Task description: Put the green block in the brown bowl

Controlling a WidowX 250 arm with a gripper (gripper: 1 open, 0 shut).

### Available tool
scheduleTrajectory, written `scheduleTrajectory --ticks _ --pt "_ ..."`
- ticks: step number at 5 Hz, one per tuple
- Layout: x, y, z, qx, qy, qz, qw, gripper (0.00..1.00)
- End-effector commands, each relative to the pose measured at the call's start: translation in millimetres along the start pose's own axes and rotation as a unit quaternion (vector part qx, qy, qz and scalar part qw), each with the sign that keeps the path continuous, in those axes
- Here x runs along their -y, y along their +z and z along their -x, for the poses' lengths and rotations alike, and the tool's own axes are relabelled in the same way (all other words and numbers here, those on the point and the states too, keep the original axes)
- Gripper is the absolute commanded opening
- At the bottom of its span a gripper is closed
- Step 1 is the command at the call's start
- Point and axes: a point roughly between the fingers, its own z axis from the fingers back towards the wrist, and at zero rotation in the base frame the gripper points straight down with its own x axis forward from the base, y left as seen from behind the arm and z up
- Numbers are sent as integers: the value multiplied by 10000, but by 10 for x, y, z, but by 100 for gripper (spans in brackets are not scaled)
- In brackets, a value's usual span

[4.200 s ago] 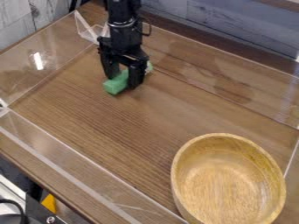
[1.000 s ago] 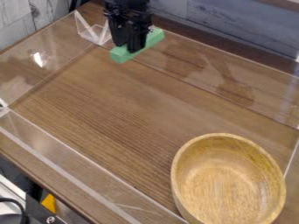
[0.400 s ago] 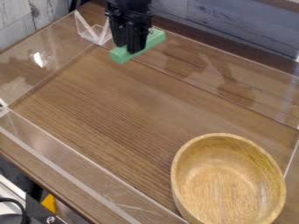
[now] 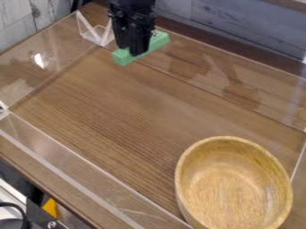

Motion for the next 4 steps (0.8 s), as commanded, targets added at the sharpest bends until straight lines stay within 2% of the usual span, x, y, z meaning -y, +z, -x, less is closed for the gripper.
scheduleTrajectory --ticks 1,4 --pt "-16 163 -77 220 -105 -204 9995 0" --pt "-29 153 -89 162 -226 -225 9994 0"
